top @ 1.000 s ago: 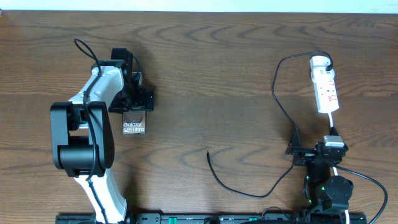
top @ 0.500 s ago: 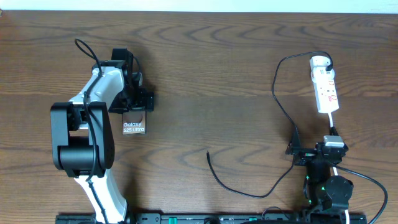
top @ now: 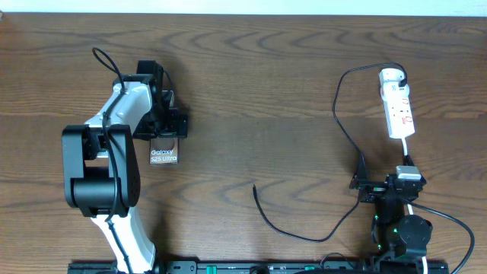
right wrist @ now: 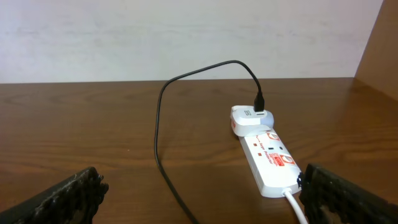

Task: Plug charger to phone and switch on socket
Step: 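Lower the left gripper and straddle the phone's long edges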

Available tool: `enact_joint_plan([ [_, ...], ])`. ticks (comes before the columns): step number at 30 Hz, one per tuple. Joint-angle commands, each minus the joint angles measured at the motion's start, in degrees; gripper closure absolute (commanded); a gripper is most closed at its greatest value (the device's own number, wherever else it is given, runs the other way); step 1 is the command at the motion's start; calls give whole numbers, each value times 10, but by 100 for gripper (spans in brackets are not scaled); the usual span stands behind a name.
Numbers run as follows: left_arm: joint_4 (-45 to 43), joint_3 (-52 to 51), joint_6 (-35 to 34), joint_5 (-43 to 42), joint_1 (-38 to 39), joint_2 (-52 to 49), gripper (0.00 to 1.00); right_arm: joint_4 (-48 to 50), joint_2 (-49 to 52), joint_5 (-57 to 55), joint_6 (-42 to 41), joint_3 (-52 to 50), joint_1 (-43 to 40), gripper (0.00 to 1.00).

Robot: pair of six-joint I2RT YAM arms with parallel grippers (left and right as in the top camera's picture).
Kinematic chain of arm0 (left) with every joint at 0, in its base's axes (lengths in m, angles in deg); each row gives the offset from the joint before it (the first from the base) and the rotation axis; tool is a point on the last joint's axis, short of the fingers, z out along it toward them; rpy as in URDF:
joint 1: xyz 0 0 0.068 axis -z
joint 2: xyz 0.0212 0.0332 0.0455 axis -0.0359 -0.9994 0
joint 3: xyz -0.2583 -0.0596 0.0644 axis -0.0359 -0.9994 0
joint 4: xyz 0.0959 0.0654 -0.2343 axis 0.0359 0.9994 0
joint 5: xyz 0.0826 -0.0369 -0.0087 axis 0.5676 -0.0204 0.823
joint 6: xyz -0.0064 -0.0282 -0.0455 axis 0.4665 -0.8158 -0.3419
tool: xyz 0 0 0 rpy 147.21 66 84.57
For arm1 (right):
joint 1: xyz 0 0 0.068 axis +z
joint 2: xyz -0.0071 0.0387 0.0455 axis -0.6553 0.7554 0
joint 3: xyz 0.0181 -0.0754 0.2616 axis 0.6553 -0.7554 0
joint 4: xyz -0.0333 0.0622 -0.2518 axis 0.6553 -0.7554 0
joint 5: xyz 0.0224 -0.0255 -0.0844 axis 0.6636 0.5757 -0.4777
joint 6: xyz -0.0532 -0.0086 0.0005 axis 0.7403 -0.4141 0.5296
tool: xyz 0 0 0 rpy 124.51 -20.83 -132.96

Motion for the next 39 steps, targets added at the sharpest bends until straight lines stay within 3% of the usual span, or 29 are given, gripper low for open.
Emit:
enact_joint_plan([
  [1,2,-21,2,1,0,-2,2,-3,-3,-5,-8,0,-3,1],
  [39,-30,-41,19,1,0,-2,2,-3,-3,-5,-8,0,-3,1],
])
